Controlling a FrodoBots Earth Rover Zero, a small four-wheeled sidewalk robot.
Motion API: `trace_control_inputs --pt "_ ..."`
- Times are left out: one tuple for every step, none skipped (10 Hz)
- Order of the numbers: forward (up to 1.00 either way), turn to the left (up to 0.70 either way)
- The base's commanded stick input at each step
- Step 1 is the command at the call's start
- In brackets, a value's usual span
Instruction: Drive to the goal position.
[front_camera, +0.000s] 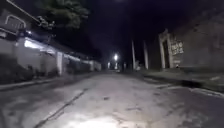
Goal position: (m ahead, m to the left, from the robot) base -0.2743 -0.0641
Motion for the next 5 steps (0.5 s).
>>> trace_control_inputs --pt "0.70 0.00" --pt "0.70 0.00" --pt "0.70 0.00" --pt "0.70 0.00" --pt "0.70 0.00"
